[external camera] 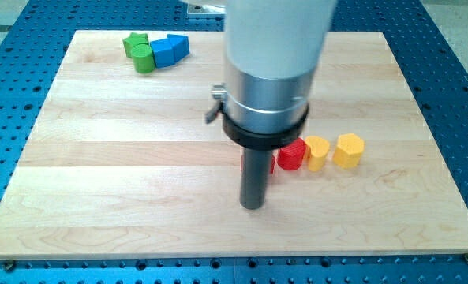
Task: Move the red star left to the red circle
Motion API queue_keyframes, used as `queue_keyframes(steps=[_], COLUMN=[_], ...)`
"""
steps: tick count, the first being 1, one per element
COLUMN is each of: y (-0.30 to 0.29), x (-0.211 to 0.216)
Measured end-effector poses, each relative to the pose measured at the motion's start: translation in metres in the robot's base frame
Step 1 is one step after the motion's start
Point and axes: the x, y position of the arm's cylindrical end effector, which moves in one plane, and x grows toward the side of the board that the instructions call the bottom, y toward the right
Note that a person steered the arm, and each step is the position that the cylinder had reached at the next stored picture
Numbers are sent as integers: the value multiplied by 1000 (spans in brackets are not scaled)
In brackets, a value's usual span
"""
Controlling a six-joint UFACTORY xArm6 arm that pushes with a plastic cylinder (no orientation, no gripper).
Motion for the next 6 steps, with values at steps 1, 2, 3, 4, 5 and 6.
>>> queue_keyframes(steps=[1, 2, 3, 4, 5, 6], y=[-2, -7, -9, -12, -40, -77], x=[-17, -17, -33, -47, -47, 22])
